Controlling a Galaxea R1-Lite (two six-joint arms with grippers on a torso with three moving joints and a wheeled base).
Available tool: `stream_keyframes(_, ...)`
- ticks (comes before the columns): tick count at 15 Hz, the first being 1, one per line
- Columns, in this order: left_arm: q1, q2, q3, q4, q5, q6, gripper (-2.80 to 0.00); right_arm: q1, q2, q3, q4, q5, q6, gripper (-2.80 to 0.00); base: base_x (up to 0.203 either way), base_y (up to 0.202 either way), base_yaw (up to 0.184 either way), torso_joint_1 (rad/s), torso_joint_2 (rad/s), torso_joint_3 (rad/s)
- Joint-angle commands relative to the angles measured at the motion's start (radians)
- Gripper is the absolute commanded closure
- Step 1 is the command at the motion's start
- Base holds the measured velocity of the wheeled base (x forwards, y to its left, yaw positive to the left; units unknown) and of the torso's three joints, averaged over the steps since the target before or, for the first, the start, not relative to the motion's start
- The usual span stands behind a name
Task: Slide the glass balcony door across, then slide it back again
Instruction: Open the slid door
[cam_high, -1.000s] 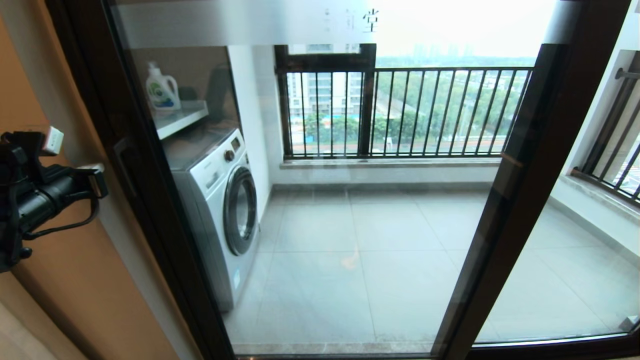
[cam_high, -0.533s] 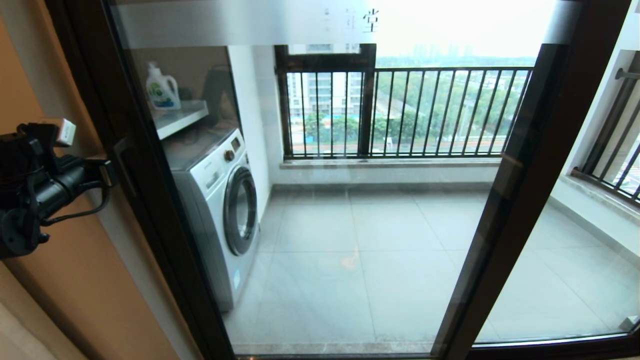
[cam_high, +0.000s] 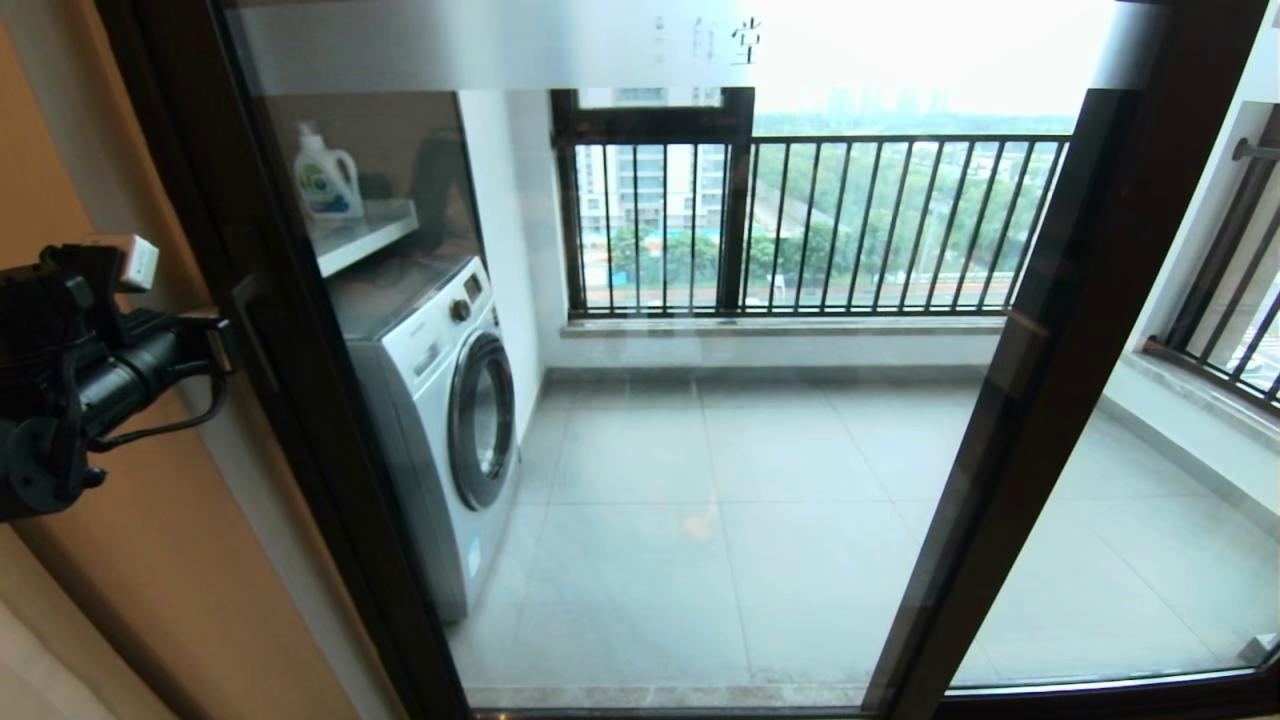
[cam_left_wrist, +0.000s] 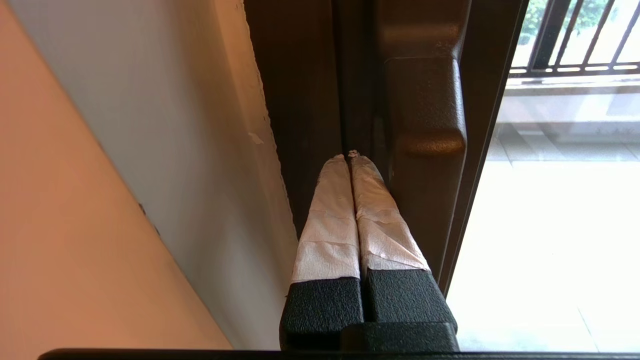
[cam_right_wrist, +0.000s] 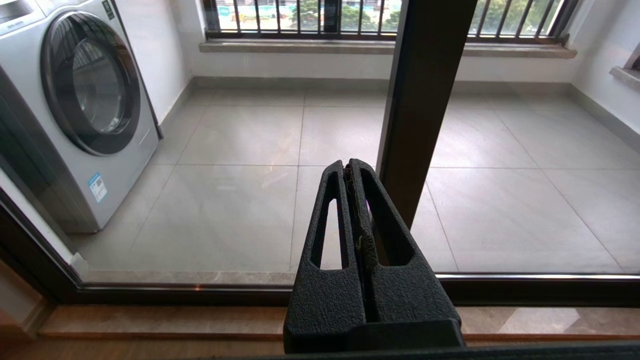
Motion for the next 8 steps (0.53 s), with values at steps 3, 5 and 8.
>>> stream_keyframes(3, -0.035, -0.017, 0.017, -0.006, 0.008, 0.002, 0.00, 0.000, 0.000, 0.000, 0.000, 0.001, -0.001, 0.00, 0.000, 0.000, 0.000, 0.000, 0.00, 0.000)
stream_keyframes(5, -0.044, -0.017, 0.018, -0.006, 0.011, 0.002, 0.00, 0.000, 0.000, 0.000, 0.001, 0.001, -0.001, 0.00, 0.000, 0.000, 0.000, 0.000, 0.00, 0.000)
stream_keyframes(8, -0.064, -0.016, 0.024, -0.006, 0.012, 0.000, 0.00, 0.000, 0.000, 0.000, 0.001, 0.001, -0.001, 0.00, 0.000, 0.000, 0.000, 0.000, 0.00, 0.000)
